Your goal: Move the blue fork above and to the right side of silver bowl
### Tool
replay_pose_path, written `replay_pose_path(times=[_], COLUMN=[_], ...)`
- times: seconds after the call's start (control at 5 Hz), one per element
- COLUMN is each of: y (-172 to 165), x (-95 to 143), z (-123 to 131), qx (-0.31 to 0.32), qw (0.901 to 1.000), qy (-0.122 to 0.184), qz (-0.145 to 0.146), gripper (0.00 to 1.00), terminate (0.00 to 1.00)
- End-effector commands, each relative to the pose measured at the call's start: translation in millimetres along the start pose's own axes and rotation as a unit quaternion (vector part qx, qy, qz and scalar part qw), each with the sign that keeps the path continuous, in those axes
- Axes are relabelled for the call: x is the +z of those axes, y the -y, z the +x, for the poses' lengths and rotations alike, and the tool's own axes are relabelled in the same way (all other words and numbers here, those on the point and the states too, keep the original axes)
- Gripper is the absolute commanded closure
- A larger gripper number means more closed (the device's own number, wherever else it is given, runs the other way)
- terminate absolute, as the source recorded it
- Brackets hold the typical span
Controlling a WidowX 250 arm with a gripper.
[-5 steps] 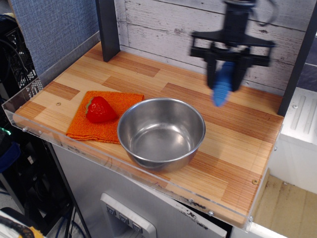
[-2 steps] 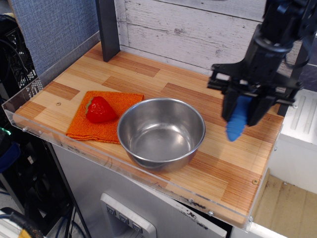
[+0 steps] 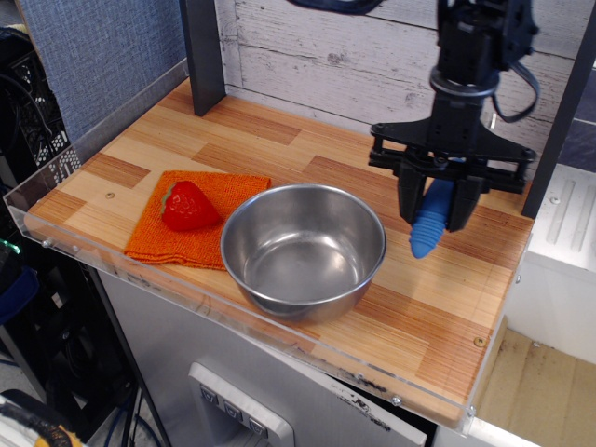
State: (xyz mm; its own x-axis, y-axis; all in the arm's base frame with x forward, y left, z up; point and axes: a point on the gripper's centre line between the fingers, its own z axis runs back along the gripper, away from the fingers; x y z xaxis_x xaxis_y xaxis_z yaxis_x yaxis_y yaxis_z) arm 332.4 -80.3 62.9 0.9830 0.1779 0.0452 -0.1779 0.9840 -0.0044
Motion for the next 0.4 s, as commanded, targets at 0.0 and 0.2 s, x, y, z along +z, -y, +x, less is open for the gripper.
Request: replay_pose_path(times=[0.0,0.2], y=[-0.9,0.9], x=[-6.5,-8.7], z=[4.2,2.8], qx=[0.033,0.039], qw=[0.9993,0.9989], qy=[-0.01,-0.017], qz=[-0.015,-0.02], gripper=[1.0,1.0], terminate=[0.0,0.0])
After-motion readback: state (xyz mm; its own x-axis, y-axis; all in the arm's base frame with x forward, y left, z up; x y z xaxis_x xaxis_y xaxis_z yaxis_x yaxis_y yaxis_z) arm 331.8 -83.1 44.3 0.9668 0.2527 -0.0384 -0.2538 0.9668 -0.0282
